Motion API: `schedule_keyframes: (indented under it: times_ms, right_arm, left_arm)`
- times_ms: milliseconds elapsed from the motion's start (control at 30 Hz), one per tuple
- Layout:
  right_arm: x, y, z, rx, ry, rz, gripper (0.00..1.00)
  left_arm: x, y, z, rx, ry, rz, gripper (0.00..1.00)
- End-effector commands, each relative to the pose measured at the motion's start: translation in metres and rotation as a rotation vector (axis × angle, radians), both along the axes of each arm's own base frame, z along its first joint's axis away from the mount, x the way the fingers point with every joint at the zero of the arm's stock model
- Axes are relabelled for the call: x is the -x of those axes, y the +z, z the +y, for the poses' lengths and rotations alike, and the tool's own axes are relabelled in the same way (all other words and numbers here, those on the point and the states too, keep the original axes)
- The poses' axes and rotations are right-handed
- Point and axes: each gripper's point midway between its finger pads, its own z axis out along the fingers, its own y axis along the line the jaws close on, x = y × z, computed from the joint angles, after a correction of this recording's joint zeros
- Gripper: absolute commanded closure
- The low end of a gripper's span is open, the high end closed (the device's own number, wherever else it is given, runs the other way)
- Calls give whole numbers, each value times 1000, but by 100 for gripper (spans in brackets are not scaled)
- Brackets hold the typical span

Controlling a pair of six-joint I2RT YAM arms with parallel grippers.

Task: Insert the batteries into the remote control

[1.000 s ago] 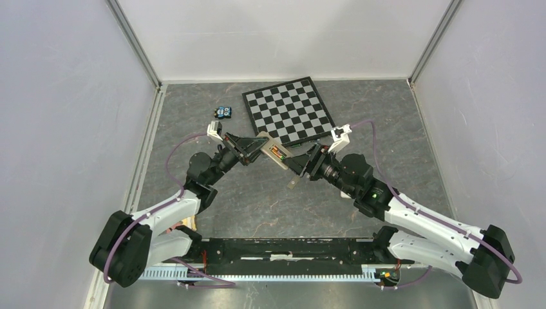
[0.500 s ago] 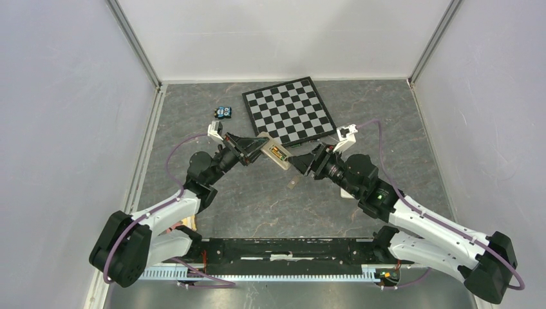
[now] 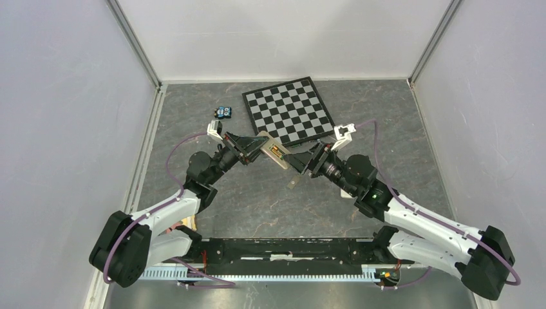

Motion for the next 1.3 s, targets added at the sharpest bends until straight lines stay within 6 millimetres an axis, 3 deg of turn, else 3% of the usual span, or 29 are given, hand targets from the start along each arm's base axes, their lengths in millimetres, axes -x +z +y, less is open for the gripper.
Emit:
schedule_keyframes:
  times_ms: [0,300,700,933,1033,1100,1267]
  right_arm:
    - [-3,12,5,-64,7,-15,24]
    - [-5,-1,13,-56,43,10,48]
    - [-13,-32,18,115,51,-2,55]
    - [-19,-62,16,270,62,-26,64]
    - [-20,-71,16,308,69,-26,64]
    - [-21,-66,16,321,72,-49,61]
    - [-25,-46,12,393,70,-97,38]
  left_arm:
    - [8,39,2,82,-24,-88,98]
    - [10,39,2,85,-30,-91,98]
    - [11,43,2,91,-37,-99,98]
    - [11,46,2,100,-42,-96,98]
    - [11,45,0,85,-43,-104,98]
    - [12,41,-1,47,-43,-124,98]
    - [10,12,-8,-135,-56,-199,98]
